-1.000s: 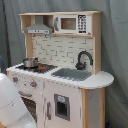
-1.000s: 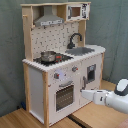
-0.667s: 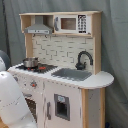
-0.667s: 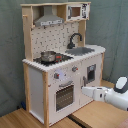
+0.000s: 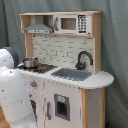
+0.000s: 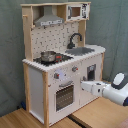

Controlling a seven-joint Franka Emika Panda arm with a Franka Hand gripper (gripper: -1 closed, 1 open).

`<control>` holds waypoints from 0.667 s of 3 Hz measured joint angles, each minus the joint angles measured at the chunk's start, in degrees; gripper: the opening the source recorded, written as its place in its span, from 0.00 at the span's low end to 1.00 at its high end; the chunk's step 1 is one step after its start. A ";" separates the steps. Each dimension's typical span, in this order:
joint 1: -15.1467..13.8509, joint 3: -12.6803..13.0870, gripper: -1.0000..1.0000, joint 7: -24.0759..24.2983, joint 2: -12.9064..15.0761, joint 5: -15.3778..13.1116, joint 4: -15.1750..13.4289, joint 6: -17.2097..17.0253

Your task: Play with the kitchen

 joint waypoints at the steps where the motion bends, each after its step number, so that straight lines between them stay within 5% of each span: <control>1: -0.04 -0.92 1.00 3.42 2.09 -1.37 -2.02 -4.30; 2: -0.22 -1.87 1.00 9.41 2.35 -1.41 -3.96 -6.05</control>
